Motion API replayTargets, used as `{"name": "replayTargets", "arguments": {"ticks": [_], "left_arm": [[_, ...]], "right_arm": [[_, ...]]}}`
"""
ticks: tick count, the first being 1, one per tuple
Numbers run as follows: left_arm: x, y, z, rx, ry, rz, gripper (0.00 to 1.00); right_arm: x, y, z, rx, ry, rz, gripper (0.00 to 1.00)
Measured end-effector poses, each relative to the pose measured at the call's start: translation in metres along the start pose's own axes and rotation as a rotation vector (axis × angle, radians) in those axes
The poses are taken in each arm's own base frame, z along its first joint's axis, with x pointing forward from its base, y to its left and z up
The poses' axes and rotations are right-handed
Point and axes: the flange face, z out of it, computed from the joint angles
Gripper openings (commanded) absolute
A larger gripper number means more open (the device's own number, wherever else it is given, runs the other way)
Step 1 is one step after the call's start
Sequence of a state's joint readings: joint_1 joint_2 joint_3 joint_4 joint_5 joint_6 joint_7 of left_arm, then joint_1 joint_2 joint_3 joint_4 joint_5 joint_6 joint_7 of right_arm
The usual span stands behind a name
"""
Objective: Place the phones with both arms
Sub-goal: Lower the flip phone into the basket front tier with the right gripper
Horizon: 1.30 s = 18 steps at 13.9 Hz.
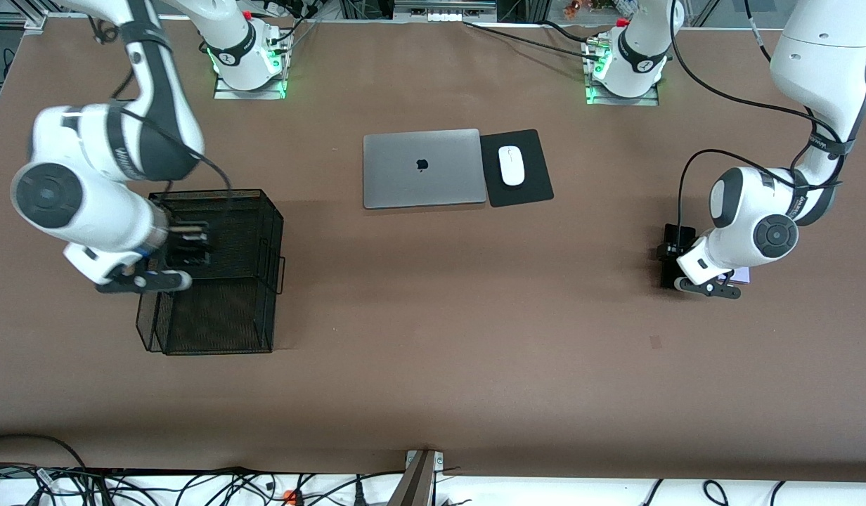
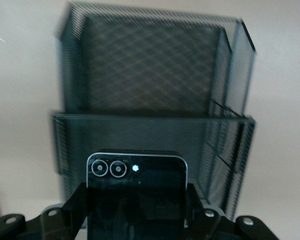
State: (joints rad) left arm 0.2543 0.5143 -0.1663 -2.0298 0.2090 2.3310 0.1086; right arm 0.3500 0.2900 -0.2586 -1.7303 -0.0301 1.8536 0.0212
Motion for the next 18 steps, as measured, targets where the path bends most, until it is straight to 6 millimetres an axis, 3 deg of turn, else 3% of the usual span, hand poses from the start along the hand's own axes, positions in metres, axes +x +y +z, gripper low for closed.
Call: {"name": "replayTargets", "arguments": {"ticks": [4,6,8,10,12,18], "left_arm": [[0.014,0.005,-0.025,0.0,-0.017,-0.012,0.0],[0.031,0.029,-0.048,-0.011,0.0,-0.043,0.0],[0.049,0.076,-0.07,-0.015,0.021,-0.07,0.0],[0.063,0.138,-0.086,-0.018,0.047,-0.094,0.0],[0.074,0.193,-0.09,-0.018,0.063,-0.121,0.0],[0.093,0.332,-0.095,-0.079,0.101,-0.177,0.0]], "right_arm": [[-0.055,0.044,0.054,0.04,-0.002,-0.008,0.01],[-0.07,0.051,0.07,0.051,-0.023,0.002,0.01],[-0.074,0.053,0.079,0.053,-0.029,0.007,0.01],[-0.072,0.053,0.084,0.051,-0.01,0.008,0.01],[-0.067,0.052,0.089,0.044,0.022,0.008,0.02],[-0.056,0.053,0.109,0.026,0.043,0.013,0.07]]}}
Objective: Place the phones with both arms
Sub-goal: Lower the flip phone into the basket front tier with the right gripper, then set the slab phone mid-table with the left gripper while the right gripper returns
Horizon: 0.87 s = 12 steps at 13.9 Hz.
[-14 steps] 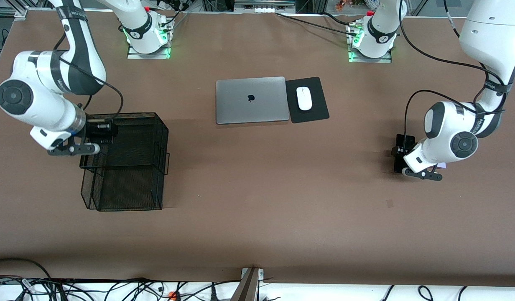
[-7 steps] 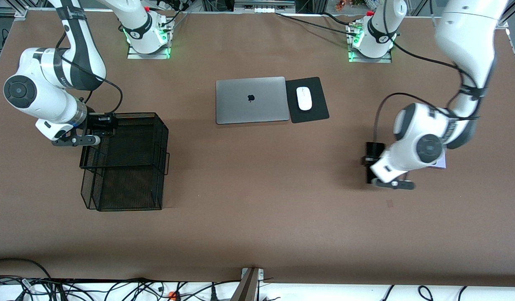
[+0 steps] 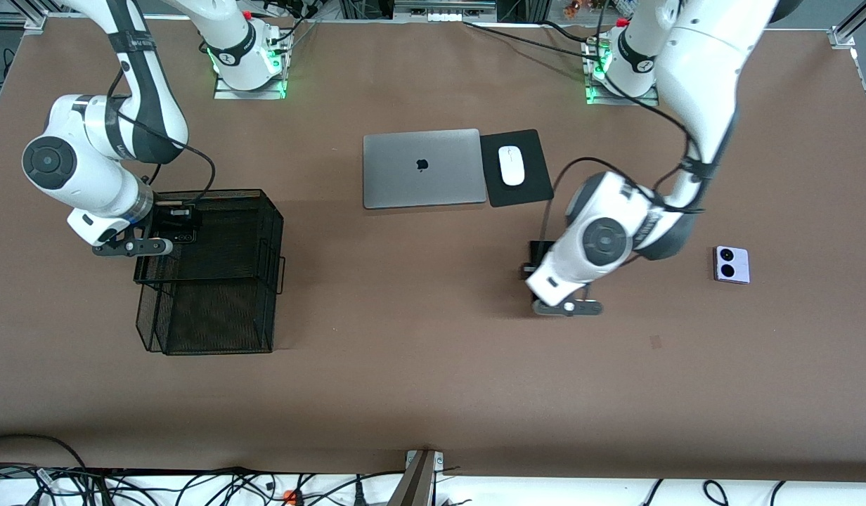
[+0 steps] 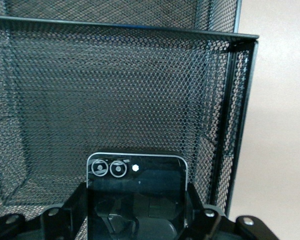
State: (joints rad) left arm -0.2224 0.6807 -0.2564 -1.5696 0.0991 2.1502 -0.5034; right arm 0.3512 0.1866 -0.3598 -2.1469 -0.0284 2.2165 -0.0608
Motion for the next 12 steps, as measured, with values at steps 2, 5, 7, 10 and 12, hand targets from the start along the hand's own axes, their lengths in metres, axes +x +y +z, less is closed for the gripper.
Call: {"name": "replayTargets", "arguments": {"ticks": [2,5,7,10,12], "left_arm": [[-0.004,0.033,0.004,-0.01,0.009,-0.013,0.0],[-0.013,0.092,0.018,-0.031,0.018,-0.049,0.0],[-0.023,0.14,0.024,-0.052,0.035,-0.071,0.0],[-0.041,0.196,0.039,-0.075,0.049,-0.091,0.0],[-0.042,0.21,0.054,-0.073,0.069,-0.126,0.0]], "right_arm": [[0.002,0.002,0.007,0.002,-0.001,0.009,0.19],[0.002,0.002,0.007,0.008,0.002,0.015,0.74],[0.002,0.002,0.007,0.014,0.002,0.022,0.99],[0.002,0.002,0.006,0.016,0.003,0.024,1.0],[0.003,0.002,0.005,0.016,0.006,0.024,1.0]]}}
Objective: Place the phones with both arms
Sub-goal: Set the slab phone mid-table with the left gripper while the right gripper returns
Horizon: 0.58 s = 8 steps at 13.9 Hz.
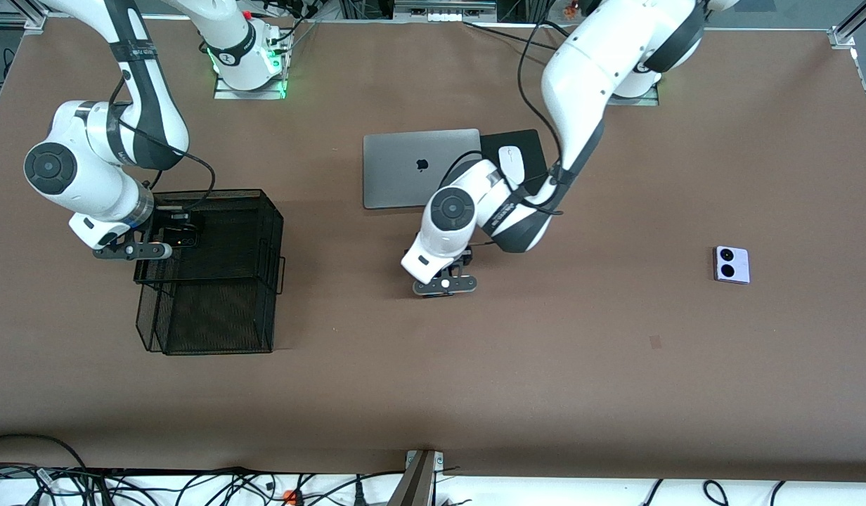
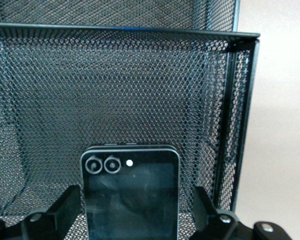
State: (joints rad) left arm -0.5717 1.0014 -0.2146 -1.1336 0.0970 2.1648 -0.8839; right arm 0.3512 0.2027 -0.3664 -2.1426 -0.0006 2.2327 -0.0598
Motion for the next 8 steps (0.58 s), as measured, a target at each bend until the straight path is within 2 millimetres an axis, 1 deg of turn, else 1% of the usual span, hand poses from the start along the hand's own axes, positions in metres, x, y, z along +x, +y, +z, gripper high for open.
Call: {"name": "replayTargets", "arguments": {"ticks": [2,4,8], "left_arm": [[0.004,0.003,0.019,0.01,0.037,-0.024,0.0],[0.005,0.005,0.029,0.011,0.053,-0.026,0.0],[0.014,0.005,0.024,-0.012,0.089,-0.033,0.0]], "right_arm": [[0.003,0.0,-0.006,-0.001,0.012,0.0,1.0],[0.01,0.001,-0.02,-0.001,0.027,0.0,1.0],[0.024,-0.001,-0.064,0.0,0.013,-0.005,1.0]]}}
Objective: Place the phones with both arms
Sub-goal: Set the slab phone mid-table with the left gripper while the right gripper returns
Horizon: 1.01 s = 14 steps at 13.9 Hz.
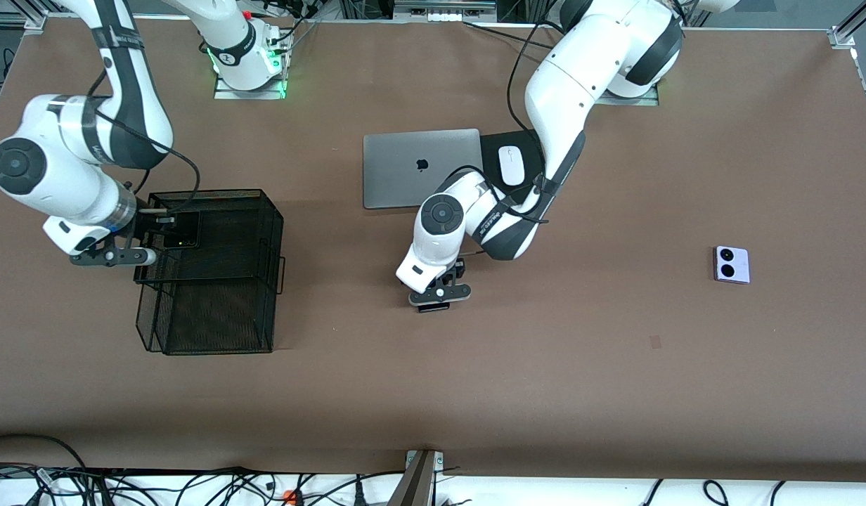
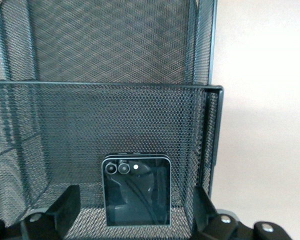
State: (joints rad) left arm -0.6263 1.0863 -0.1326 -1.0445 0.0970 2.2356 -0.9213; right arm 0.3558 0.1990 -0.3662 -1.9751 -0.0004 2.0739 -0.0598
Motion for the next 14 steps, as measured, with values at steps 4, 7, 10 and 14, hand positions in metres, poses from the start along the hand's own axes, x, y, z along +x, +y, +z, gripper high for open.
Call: {"name": "replayTargets", "arguments": {"ticks": [4,7,10,14], "left_arm": [[0.003,0.0,0.002,-0.012,0.014,-0.011,1.0],[0.009,0.0,-0.002,-0.026,0.036,-0.055,1.0],[0.009,-0.001,-0.007,0.002,0.017,-0.062,1.0],[0.026,-0.022,-0.036,0.114,-0.046,-0.017,1.0]], "right_arm": [[0.004,0.0,-0.013,-0.001,0.005,-0.001,1.0],[0.004,-0.001,-0.011,-0.001,0.001,-0.001,1.0],[0.007,-0.008,-0.017,-0.001,0.013,-0.015,1.0],[0.026,-0.084,-0.063,0.028,0.003,-0.039,1.0]]}}
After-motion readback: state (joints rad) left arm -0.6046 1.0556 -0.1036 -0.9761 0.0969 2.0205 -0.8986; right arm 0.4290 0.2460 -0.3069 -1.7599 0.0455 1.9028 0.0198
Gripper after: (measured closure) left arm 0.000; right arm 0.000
